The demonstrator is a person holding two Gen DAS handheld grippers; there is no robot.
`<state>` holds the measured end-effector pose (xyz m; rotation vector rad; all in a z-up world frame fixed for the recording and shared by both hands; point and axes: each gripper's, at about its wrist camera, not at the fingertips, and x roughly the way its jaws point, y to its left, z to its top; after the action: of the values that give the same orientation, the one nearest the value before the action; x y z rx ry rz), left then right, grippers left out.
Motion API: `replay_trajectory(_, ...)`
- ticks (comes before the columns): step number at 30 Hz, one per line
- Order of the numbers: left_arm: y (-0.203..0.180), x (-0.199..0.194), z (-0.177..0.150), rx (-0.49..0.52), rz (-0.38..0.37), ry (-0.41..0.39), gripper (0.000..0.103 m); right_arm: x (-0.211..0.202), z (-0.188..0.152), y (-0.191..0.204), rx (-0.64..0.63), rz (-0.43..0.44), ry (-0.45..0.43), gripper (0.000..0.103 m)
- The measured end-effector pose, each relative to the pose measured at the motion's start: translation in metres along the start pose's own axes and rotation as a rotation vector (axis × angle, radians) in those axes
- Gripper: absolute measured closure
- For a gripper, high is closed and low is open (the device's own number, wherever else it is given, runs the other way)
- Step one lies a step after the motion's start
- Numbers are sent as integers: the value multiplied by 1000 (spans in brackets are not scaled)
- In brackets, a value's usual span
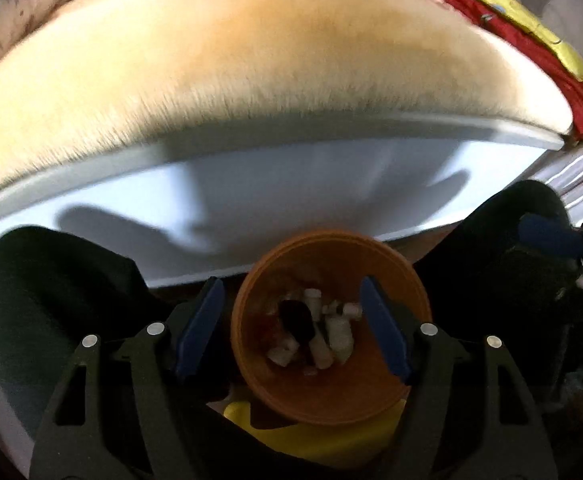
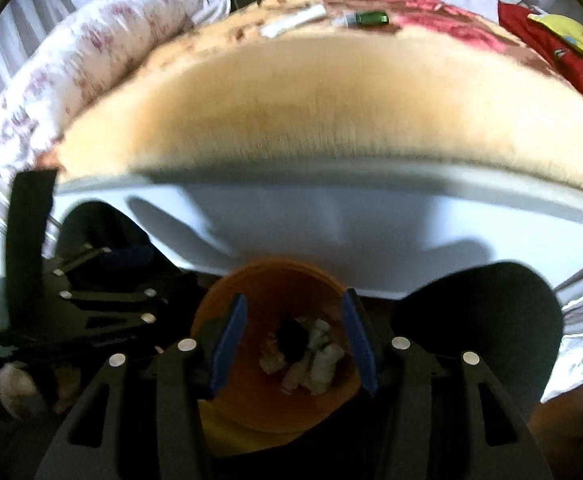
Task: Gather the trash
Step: 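Lower both tools over the orange bin and release dropper bottle and ornament, then grasp the green spray bottle with the right tool while the left tool grasps the white tube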
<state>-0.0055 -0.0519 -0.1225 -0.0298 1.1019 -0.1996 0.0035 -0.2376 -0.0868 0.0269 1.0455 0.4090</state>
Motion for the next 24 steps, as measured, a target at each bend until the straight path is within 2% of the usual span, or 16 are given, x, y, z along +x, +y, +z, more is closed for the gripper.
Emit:
replay_trajectory(5,1,-51,20,48,14,-153,31,-34,44,-7,-7,23,-93,49)
replay_trajectory(6,2,-62,26,54,21,-192,24,-37,63,-11,-6,10,-115,49)
replay_trajectory(10,9,-80,52,48,32,-288,23,-28,123,-28,38,-2,-145,49)
replay_trajectory(12,11,-81,62,34,41,-306,23,-16,156,-41,83,6,-148,49)
replay_trajectory(17,24,-72,84,-14,15,-310,23,23,233,-59,98,-64,-155,49)
replay_trajectory(19,27,-73,88,-20,18,-311,23,41,263,-69,113,-85,-153,46)
replay_trajectory(22,30,-66,96,-30,4,-298,23,63,291,-70,39,-166,-147,30)
replay_trajectory(24,31,-63,101,-29,7,-292,23,76,302,-66,-68,-198,-127,29)
